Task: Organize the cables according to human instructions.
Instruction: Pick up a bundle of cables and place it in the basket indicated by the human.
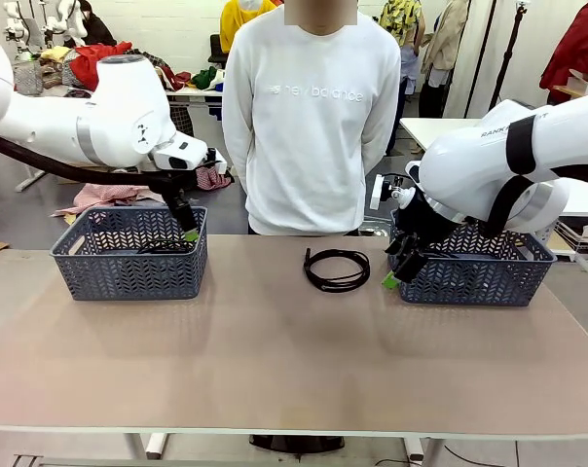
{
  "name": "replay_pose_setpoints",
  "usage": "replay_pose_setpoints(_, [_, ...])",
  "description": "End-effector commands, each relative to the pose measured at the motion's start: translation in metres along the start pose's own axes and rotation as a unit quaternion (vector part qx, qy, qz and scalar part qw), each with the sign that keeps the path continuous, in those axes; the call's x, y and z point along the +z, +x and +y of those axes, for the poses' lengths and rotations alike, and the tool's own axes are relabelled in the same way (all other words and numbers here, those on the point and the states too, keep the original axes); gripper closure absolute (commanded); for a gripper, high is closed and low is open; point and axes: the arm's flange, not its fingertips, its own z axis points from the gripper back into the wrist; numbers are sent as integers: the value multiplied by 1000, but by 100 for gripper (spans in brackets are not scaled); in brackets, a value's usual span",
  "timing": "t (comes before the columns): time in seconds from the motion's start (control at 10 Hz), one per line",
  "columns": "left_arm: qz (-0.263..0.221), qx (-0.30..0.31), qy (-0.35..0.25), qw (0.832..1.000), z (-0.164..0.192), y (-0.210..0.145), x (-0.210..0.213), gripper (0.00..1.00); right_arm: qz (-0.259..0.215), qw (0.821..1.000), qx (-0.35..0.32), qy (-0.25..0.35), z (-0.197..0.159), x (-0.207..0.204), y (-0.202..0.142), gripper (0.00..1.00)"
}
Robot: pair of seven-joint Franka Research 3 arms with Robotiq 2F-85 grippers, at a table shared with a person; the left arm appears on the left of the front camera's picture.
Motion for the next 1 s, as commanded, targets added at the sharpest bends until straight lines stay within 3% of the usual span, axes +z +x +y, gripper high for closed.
replay_pose_setpoints(0.0, [-40,1,-4,999,-28,-6,0,0,-1,1000,5,0,1,1,0,0])
replay_pose_setpoints(0.4, [-112,-30,-35,993,-75,1,-8,0,-1,1000,5,0,1,1,0,0])
replay_pose_setpoints(0.9, [-108,-51,-79,990,-118,-24,-11,0,-1,1000,5,0,1,1,0,0])
